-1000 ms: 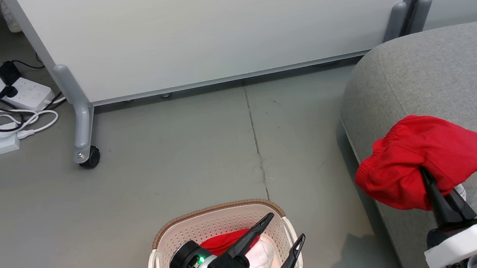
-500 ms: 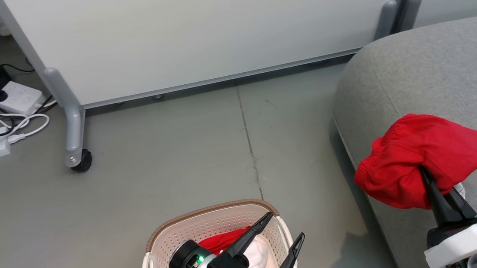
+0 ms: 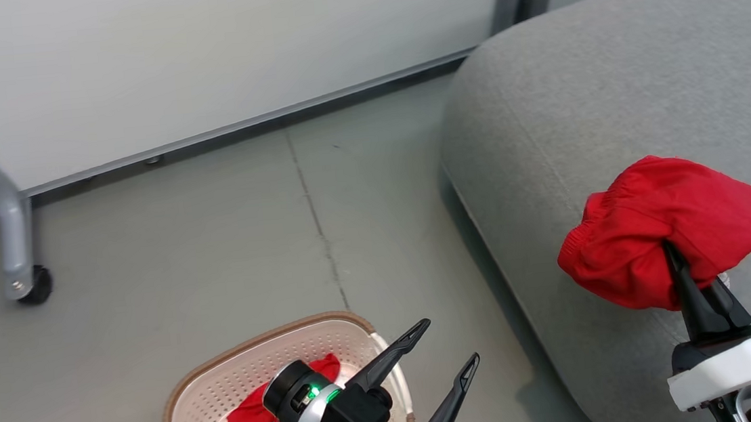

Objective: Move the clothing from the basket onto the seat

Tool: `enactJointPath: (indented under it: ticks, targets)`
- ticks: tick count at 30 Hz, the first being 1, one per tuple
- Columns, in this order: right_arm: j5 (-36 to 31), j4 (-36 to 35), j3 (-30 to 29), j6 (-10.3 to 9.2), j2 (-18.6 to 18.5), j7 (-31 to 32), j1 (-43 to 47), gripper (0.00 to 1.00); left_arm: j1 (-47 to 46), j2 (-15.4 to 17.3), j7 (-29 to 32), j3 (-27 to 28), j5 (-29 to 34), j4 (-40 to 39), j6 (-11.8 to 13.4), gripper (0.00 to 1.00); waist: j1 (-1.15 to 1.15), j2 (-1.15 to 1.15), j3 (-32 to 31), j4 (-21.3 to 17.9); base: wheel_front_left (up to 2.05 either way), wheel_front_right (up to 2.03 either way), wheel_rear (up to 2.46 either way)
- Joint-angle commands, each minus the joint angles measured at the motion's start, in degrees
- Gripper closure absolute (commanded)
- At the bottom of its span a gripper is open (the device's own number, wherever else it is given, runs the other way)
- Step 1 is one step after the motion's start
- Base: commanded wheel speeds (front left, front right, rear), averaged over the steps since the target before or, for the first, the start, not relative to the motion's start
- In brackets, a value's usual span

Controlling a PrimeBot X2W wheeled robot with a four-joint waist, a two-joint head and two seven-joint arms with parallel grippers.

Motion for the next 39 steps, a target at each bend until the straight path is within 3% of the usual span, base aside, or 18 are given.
enactJointPath:
  ticks: [1, 21, 39]
  targets:
    - [-0.3, -0.3, -0.1, 0.09, 0.0, -0.2, -0.5, 1.00, -1.2, 0.3, 0.0, 0.2, 0.4, -0.1, 0.0, 0.00, 0.00, 0.00, 1.1, -2.5, 0.00, 0.00, 0.00]
    - [-0.8, 1.1, -2.0, 0.08, 2.7, -0.2, -0.5, 1.00, -2.1, 1.5, 0.0, 0.2, 0.8, -0.1, 0.0, 0.00, 0.00, 0.00, 2.9, -14.6, 0.00, 0.00, 0.00]
    - [-1.1, 0.4, -4.1, 0.09, 4.3, -0.2, 1.0, 1.00, -4.1, 1.5, 0.0, -2.4, 0.0, 0.3, 0.0, 0.00, 0.00, 0.00, 3.2, -15.3, 0.00, 0.00, 0.00]
